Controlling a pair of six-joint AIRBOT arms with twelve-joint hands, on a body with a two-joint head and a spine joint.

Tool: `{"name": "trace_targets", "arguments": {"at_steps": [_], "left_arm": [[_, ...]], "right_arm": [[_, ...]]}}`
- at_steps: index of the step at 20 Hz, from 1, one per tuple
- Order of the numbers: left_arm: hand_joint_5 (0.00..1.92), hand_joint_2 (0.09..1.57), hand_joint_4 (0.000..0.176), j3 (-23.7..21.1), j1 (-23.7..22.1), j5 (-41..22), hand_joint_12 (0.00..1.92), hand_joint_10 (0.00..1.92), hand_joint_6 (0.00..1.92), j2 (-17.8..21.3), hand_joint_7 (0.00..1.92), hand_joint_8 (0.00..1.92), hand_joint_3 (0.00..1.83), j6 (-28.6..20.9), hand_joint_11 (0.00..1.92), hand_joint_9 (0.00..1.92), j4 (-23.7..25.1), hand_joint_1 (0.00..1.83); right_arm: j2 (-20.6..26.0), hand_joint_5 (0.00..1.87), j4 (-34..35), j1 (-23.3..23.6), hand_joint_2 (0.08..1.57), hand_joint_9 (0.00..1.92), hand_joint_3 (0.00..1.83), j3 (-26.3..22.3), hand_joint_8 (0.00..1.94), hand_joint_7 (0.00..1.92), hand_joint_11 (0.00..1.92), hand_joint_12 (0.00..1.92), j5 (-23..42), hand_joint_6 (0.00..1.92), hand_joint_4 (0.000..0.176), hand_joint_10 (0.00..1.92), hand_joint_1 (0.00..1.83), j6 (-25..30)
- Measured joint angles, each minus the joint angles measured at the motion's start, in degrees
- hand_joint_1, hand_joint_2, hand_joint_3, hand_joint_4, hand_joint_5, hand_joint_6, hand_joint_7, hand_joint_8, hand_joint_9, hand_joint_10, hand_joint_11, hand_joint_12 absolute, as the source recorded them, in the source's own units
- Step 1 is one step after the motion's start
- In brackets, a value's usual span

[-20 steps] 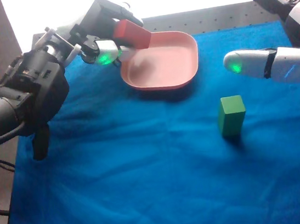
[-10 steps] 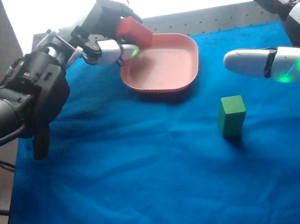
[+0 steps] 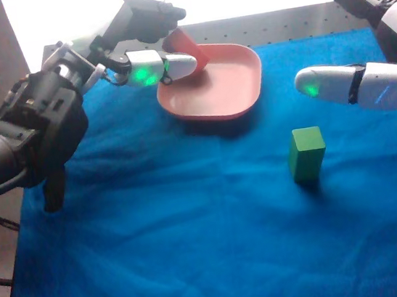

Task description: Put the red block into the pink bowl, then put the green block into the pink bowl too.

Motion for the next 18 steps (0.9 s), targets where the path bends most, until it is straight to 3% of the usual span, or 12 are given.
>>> {"name": "trace_targets", "arguments": {"at_steps": [4,5,6,7,9,10,11,12,13,15,17,18], "left_arm": [[1.01,0.93,0.0,-3.96,1.38,-1.95,0.47,0.01,0.01,3.85,0.98,0.01,0.0,-0.13,0.82,1.0,-0.52,1.05],[1.23,0.98,0.052,-5.14,1.6,-2.89,1.0,0.09,0.35,5.11,1.15,0.06,0.01,-0.09,0.74,1.15,-1.05,1.1],[1.15,0.84,0.0,-6.49,1.84,-3.96,1.75,1.49,0.43,6.6,0.95,1.08,0.0,0.33,0.71,0.82,-1.62,0.98],[1.15,0.84,0.0,-8.28,2.12,-5.4,1.75,1.49,0.43,8.11,0.95,1.08,0.0,1.62,0.71,0.82,-2.51,0.98],[0.91,0.83,0.0,-11.91,2.93,-7.85,1.91,1.88,1.17,10.99,0.81,1.74,0.0,4.22,0.89,0.84,-3.17,0.97],[0.84,0.84,0.016,-14.75,4.39,-10.14,1.92,1.92,1.87,13.03,0.92,1.91,0.0,5.29,1.12,1.0,-3.96,1.01],[0.84,0.84,0.016,-15.96,4.96,-10.88,1.92,1.92,1.87,13.84,0.92,1.91,0.0,6.1,1.12,1.0,-4.26,1.01],[0.9,0.85,0.144,-17.99,6.14,-12.17,1.92,1.92,1.91,15.28,0.96,1.92,0.0,7.52,1.22,1.06,-5.2,1.0],[0.91,0.86,0.17,-19.76,7.3,-13.51,1.92,1.92,1.92,16.61,0.94,1.92,0.0,8.7,1.2,1.04,-6.32,0.99],[0.87,0.9,0.176,-22.84,9.44,-16.39,1.92,1.92,1.92,19.19,0.91,1.92,0.01,10.75,1.16,1.0,-8.35,0.99],[0.83,0.9,0.176,-24.61,11.19,-19.5,1.92,1.92,1.92,20.85,0.84,1.92,0.0,11.58,1.01,0.88,-9.46,0.97],[0.83,0.9,0.176,-25.38,12.2,-20.74,1.92,1.92,1.92,21.4,0.81,1.92,0.0,12.09,0.98,0.84,-10.45,0.98]], "right_arm": [[-0.11,0.0,-0.07,0.0,0.77,0.0,0.0,-0.02,0.0,0.0,0.0,0.0,-0.33,0.0,0.111,0.0,0.3,0.37],[-0.11,0.0,-0.04,0.0,0.79,0.0,0.0,-0.02,0.0,0.0,0.0,0.0,-0.52,0.0,0.088,0.0,0.32,0.39],[-0.11,0.0,0.37,0.0,0.76,0.0,0.0,-0.37,0.0,0.0,0.0,0.0,-0.59,0.0,0.08,0.0,0.36,0.39],[-0.09,0.0,0.31,0.0,0.76,0.0,0.0,-0.81,0.0,0.0,0.0,0.0,-0.59,0.0,0.08,0.0,0.36,0.42],[-0.09,0.0,0.28,-0.02,0.76,0.0,0.0,-1.77,0.0,0.0,0.0,0.0,-0.96,0.0,0.066,0.0,0.36,0.42],[-0.07,0.0,0.0,-0.26,0.76,0.0,0.0,-2.6,0.0,0.0,0.0,0.0,-1.14,0.0,0.068,0.0,0.4,0.44],[0.0,0.0,-0.24,-0.68,0.76,0.0,0.0,-2.93,0.0,0.0,0.0,0.0,-0.96,0.0,0.068,0.0,0.4,0.44],[0.22,0.0,-0.35,-1.51,0.73,0.0,0.0,-3.45,0.01,0.02,0.01,0.0,-1.01,0.0,0.077,0.0,0.38,0.44],[0.37,0.0,-0.09,-2.34,0.73,0.01,0.0,-3.89,0.01,0.03,0.03,0.01,-1.16,0.0,0.053,0.0,0.35,0.46],[0.74,0.0,1.22,-4.13,0.71,0.01,0.0,-4.72,0.01,0.05,0.05,0.02,-1.46,0.0,0.107,0.0,0.33,0.44],[1.44,0.0,1.77,-5.4,0.72,0.03,0.0,-6.21,0.0,0.03,0.05,0.03,-1.73,0.0,0.088,0.01,0.33,0.44],[1.7,0.0,1.4,-5.9,0.74,0.04,0.0,-6.86,0.01,0.04,0.06,0.03,-1.57,0.0,0.061,0.01,0.34,0.42]]}}
